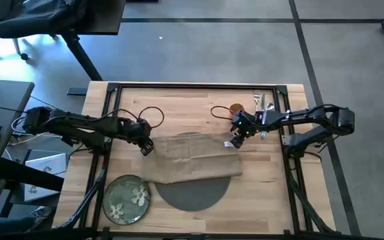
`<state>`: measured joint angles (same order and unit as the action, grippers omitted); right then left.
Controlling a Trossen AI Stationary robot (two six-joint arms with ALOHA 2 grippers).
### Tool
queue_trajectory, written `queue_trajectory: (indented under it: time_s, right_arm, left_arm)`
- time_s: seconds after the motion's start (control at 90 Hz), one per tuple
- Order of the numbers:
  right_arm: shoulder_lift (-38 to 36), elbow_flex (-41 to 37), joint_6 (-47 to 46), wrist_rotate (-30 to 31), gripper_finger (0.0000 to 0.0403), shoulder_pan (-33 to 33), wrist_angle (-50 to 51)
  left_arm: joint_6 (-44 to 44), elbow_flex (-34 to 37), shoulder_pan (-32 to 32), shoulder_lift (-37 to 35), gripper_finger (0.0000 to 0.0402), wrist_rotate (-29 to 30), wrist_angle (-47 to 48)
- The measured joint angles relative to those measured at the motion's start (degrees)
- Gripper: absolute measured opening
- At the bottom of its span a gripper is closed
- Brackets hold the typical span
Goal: Set table place
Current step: Fold the brown napkin
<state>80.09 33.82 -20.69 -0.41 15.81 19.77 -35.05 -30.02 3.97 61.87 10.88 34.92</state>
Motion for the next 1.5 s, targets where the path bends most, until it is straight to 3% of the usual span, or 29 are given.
queue_trajectory:
  time_s: [0.289,0.544,0.689,0.956,1.144,1.389,1.5]
  right_arm:
    - [0.00,-0.02,-0.39,1.69,0.0212,-0.98,0.04]
    - [0.00,-0.02,-0.93,1.69,0.0212,-0.98,0.00]
    - [0.00,0.34,-0.35,1.69,0.0212,-0.98,-0.37]
    - [0.00,1.77,-0.32,1.69,0.0212,-0.80,-2.17]
    - [1.62,1.79,-3.11,0.42,0.0212,-0.89,-8.58]
    - [8.62,1.79,-7.08,4.47,0.0212,-1.24,-11.87]
    - [9.14,1.92,-6.99,9.95,0.0212,-1.26,-9.79]
  left_arm:
    - [-4.76,0.02,0.00,-0.75,0.0000,6.80,4.92]
    - [-4.32,0.02,0.00,-0.70,0.0000,6.10,5.26]
    - [-1.71,0.02,0.00,-0.70,0.0004,1.56,7.56]
    - [-1.30,0.06,0.09,-0.70,0.0080,1.89,8.23]
    - [-0.84,-1.80,0.07,-0.70,0.0133,-5.05,7.85]
    - [-0.75,0.48,-5.71,-0.27,0.0144,-6.91,-0.44]
    - [-2.07,2.42,-6.80,0.08,0.0145,-2.32,-0.36]
